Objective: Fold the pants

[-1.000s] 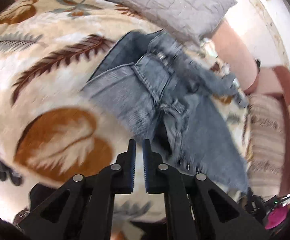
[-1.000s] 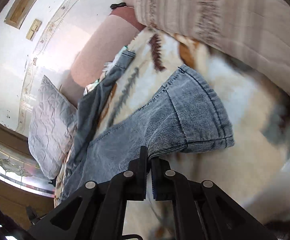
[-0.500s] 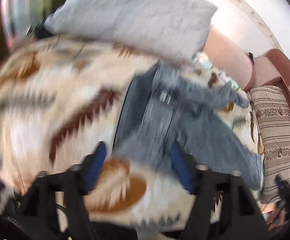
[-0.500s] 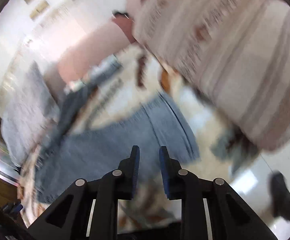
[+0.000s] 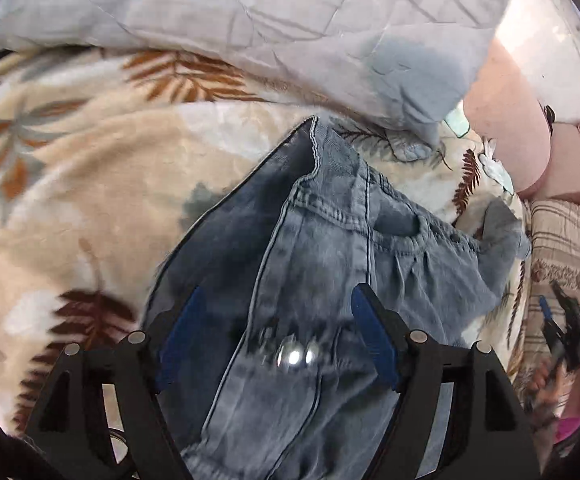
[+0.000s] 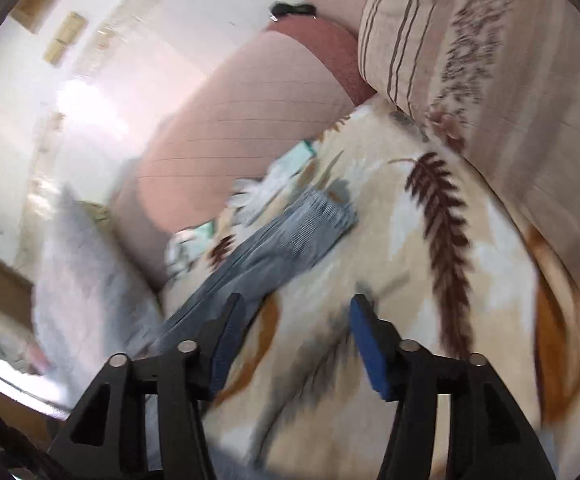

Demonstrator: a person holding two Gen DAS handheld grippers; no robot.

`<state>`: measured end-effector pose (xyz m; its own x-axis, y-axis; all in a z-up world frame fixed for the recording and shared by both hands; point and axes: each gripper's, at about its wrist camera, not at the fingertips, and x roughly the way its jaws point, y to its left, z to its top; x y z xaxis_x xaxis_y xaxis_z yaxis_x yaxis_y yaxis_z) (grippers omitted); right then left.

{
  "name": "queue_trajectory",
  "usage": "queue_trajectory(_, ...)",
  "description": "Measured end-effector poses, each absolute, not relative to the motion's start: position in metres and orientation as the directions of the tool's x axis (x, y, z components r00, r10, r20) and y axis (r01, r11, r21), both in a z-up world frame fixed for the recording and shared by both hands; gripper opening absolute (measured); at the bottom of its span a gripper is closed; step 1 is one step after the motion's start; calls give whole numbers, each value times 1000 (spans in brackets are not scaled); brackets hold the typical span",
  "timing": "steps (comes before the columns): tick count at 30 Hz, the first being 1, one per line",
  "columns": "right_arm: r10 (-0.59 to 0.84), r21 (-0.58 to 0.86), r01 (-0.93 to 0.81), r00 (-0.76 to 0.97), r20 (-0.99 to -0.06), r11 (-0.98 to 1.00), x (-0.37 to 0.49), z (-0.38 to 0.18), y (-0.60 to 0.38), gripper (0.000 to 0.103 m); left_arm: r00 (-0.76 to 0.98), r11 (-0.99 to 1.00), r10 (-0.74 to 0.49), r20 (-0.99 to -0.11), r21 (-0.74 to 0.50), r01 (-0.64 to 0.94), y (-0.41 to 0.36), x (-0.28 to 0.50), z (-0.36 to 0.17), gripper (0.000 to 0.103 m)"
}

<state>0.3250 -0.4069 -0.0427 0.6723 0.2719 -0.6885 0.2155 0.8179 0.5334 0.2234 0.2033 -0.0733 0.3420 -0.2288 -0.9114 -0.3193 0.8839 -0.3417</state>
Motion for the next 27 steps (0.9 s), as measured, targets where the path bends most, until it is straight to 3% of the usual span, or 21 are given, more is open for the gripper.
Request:
queue_trajectory(4,208,460,229,664,-718,858,379,-75,-414,59,340,881,-270,-901,-374,-290,202,236,-80,76)
queue_trajectory(6,205,446,210,670,-714,870,399,-85,-414,66,337,884,-283,-898,-380,-270,200,243,-83,76)
queue_trajectory(9,242,419,136,643,-726,898,421,-101,-400,69,312,892,-303,-901,-383,-240,192,255,-91,78)
queue_trajectory(10,235,389,115,634,-737,914,425,-103,-393,65,309,891,-308,-900,-387,-237,190,258,-93,78)
queue_trajectory(11,209,357,109,640,-740,928,422,-101,-387,39,321,889,-311,-895,-393,-236,185,260,-94,78)
queue_trajectory(12,230,379,99,645,-729,920,419,-97,-387,22,339,890,-306,-890,-394,-232,183,261,-92,69)
queue_trajectory(13,248,413,104,660,-709,905,413,-90,-389,22,360,893,-292,-886,-387,-228,182,262,-89,46)
queue_trajectory(15,269,461,98,697,-664,882,394,-66,-395,21,374,895,-297,-879,-393,-211,175,265,-86,16)
queue_trajectory(19,306,560,66,781,-544,826,328,6,-423,21,415,925,-212,-885,-319,-206,171,264,-72,13)
queue_trajectory(22,218,537,201,757,-615,819,280,13,-454,21,427,923,-137,-894,-272,-272,185,269,-72,10)
queue_trajectory(26,98,360,371,568,-817,856,250,-46,-468,24,366,899,-162,-917,-290,-329,199,270,-91,10)
queue_trajectory(27,98,334,392,514,-852,857,246,-62,-470,30,366,894,-164,-916,-295,-338,202,268,-90,10)
